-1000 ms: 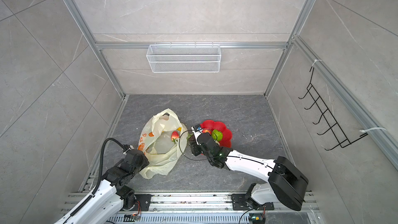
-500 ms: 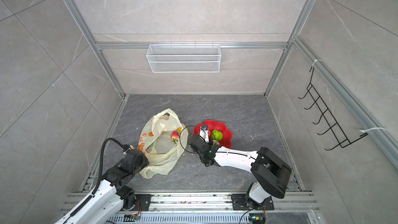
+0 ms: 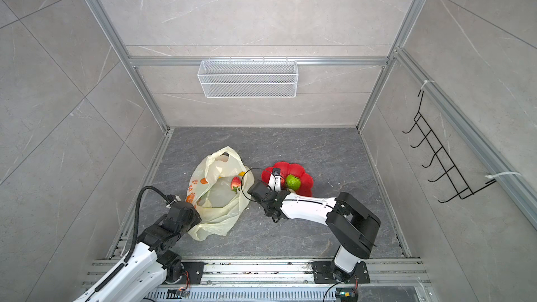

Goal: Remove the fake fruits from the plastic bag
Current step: 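Lower the dark purple fruit into the red bowl and open the right gripper, then move the right gripper back to the bag and reach into its opening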

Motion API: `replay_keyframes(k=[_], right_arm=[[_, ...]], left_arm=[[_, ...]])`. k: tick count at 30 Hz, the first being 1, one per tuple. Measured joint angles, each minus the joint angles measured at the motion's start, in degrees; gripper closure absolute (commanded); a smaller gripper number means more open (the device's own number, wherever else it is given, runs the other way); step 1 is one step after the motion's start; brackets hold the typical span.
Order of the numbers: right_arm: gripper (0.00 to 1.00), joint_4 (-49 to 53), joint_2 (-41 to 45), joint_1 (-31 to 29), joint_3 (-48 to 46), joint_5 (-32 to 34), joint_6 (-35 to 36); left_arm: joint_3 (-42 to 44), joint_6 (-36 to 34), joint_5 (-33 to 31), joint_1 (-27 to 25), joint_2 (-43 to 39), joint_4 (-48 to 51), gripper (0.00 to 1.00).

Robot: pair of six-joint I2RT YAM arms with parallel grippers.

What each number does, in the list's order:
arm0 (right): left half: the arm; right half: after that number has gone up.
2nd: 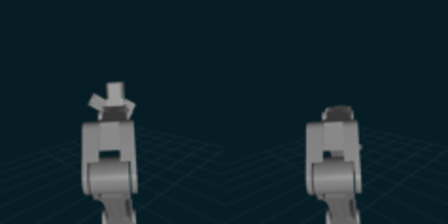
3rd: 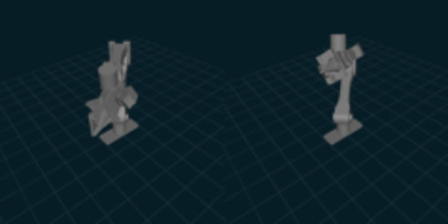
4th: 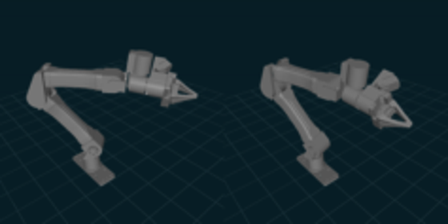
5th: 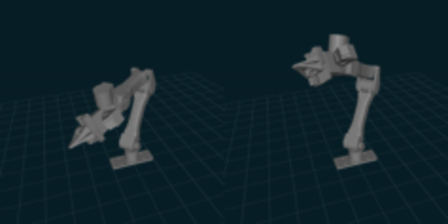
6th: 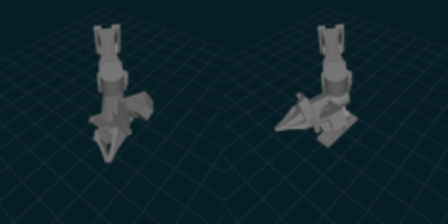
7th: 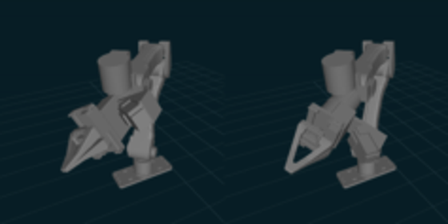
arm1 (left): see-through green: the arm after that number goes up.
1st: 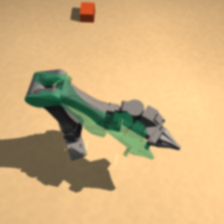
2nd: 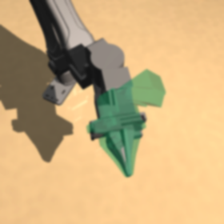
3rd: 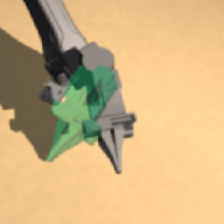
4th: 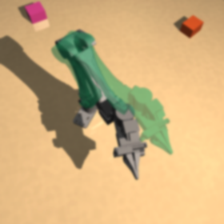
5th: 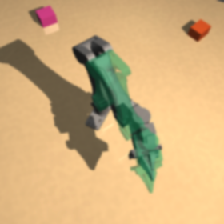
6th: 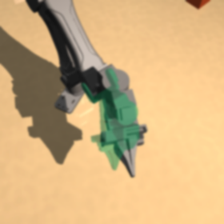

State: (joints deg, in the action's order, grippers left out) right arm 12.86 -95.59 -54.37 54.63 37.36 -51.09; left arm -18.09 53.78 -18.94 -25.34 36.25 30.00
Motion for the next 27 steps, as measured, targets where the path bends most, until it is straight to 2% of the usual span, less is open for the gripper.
replay_keyframes(k=[10,16,21,27], right_arm=[[0.30,0.61,0.00,0.00,0.55,-0.04,-0.26],[0.32,0.35,1.73,0.00,0.48,-1.29,2.47],[0.34,-4.66,6.69,-0.85,0.22,-7.26,9.60],[0.36,-12.57,6.56,-5.03,1.64,-19.85,17.97]], left_arm=[[0.00,0.00,0.00,0.00,-0.07,-0.02,1.00],[0.00,-0.39,0.31,0.00,0.07,-0.04,1.00],[-1.20,-2.29,1.03,0.00,1.27,0.17,1.00],[-4.11,-4.55,0.26,0.00,1.70,0.39,1.00]])
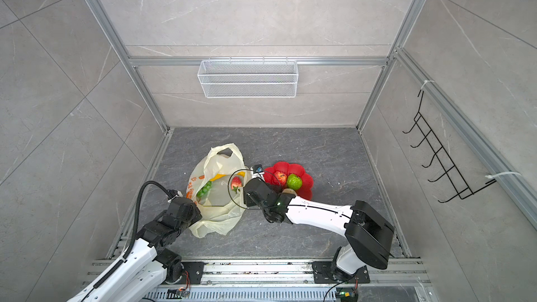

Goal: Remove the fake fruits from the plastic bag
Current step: 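Move the right gripper back to the bag and reach into its opening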

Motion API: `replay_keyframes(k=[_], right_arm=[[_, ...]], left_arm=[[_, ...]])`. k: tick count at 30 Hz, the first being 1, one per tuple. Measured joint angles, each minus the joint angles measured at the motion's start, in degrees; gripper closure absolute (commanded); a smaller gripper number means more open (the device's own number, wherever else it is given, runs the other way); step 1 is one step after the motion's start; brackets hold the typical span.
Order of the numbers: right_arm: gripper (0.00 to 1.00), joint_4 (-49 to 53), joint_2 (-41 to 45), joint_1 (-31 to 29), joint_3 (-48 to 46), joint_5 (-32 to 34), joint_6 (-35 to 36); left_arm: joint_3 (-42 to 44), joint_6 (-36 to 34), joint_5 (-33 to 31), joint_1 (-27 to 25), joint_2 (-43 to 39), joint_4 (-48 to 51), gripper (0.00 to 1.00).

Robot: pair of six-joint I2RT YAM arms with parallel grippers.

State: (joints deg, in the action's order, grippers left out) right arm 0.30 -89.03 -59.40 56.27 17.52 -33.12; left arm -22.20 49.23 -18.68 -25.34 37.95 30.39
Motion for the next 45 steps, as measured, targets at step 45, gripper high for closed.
replay_keyframes(k=[45], right_arm=[[0.18,28.28,-63.47,8.55,86.58,-9.62,2.82]], left_arm=[[-6.23,-6.62,11.85,0.37,8.33,-6.71,1.00]])
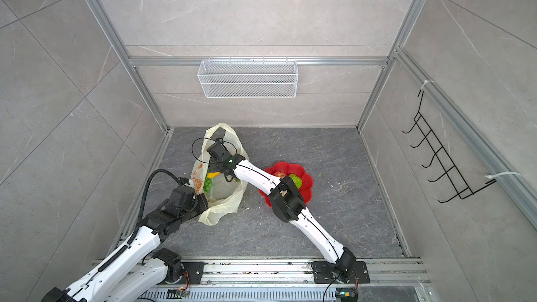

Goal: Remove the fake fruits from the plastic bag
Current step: 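Move the right gripper back to the bag and reach into its opening, then grasp the orange fruit inside the bag with the right gripper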

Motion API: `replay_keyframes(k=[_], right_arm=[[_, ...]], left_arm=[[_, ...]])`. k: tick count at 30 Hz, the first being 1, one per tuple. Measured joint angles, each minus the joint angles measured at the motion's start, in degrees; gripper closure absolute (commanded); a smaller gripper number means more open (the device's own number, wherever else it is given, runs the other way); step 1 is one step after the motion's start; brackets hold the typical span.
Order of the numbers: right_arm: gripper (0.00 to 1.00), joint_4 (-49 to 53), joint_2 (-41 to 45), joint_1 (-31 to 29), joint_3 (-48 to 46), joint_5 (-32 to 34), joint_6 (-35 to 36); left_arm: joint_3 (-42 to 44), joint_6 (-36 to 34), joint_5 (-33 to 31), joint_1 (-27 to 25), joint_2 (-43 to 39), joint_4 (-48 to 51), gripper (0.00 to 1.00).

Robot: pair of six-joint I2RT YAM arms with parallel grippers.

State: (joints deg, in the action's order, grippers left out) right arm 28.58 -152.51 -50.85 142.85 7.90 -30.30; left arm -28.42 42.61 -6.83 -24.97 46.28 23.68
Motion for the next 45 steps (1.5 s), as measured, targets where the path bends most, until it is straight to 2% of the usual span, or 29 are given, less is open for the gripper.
replay_keyframes(k=[7,14,18,21,25,33,37,45], right_arm=[[0.15,1.86,-7.61,0.11,11.15,0.22,1.44],[0.16,0.52,-10.82,0.55,12.74,0.83,2.27],[0.26,-0.13,-12.04,1.03,14.08,0.87,1.70],[0.27,0.28,-12.33,1.55,15.32,0.17,1.16],[0.36,0.11,-12.31,1.86,14.69,-0.70,0.48],[0.40,-0.04,-9.81,1.51,10.82,-1.38,0.57],[0.41,0.31,-5.75,0.57,5.01,-1.77,1.51],[0.40,-8.55,13.11,-2.51,-23.98,-2.38,2.01]], left_arm=[[2.21,0.04,0.98,0.00,-2.84,-0.20,1.00],[4.17,0.42,2.47,0.00,-4.02,-0.31,1.00],[4.83,0.46,2.67,0.00,-4.74,-0.57,1.00],[4.90,0.46,2.47,0.00,-5.07,-0.50,1.00],[4.98,0.66,1.90,0.00,-5.75,-0.15,1.00],[5.22,1.55,-0.90,0.00,-6.03,1.64,1.00],[5.22,2.08,-2.60,0.00,-5.75,2.45,1.00],[5.22,2.45,-5.01,0.09,-4.55,3.34,1.00]])
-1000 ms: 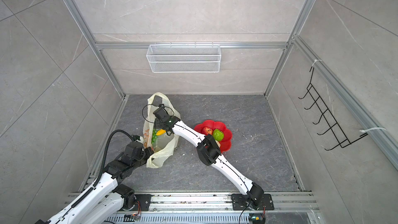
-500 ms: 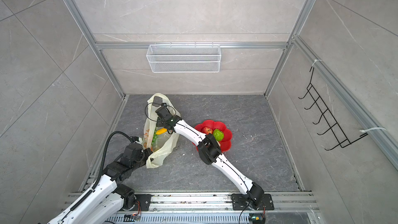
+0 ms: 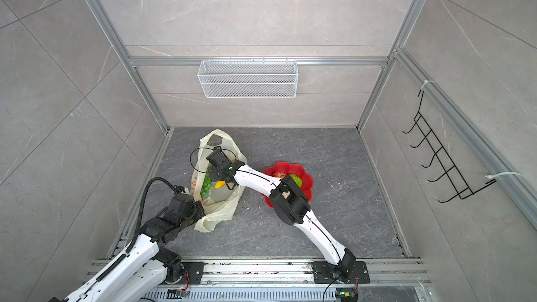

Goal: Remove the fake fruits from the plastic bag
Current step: 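Grasp the orange fruit inside the bag with the right gripper, then lift the orange fruit out and carry it to the red bowl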

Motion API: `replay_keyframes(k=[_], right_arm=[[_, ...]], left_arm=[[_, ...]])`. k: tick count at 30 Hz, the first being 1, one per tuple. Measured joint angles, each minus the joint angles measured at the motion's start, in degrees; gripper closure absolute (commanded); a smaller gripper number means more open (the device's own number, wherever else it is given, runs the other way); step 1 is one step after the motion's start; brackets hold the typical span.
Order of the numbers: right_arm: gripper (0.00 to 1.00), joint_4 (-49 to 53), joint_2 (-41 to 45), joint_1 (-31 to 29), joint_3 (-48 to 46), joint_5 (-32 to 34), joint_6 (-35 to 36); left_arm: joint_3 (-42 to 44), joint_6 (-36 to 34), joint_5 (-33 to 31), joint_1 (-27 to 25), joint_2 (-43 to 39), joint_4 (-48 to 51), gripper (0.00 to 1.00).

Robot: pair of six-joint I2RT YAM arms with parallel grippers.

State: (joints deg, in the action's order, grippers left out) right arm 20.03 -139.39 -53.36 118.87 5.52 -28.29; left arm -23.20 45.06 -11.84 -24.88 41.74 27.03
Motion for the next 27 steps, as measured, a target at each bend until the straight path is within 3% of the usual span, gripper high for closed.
replay_keyframes(k=[10,27], right_arm=[[0.40,-14.60,17.18,0.09,-25.81,-3.19,-0.42],[0.40,-29.03,40.79,1.57,-52.57,-14.47,-0.11]], left_arm=[[0.00,-0.02,-0.20,0.68,2.75,-0.09,1.00],[-0.37,-2.80,-0.02,1.42,5.99,-0.52,1.00]])
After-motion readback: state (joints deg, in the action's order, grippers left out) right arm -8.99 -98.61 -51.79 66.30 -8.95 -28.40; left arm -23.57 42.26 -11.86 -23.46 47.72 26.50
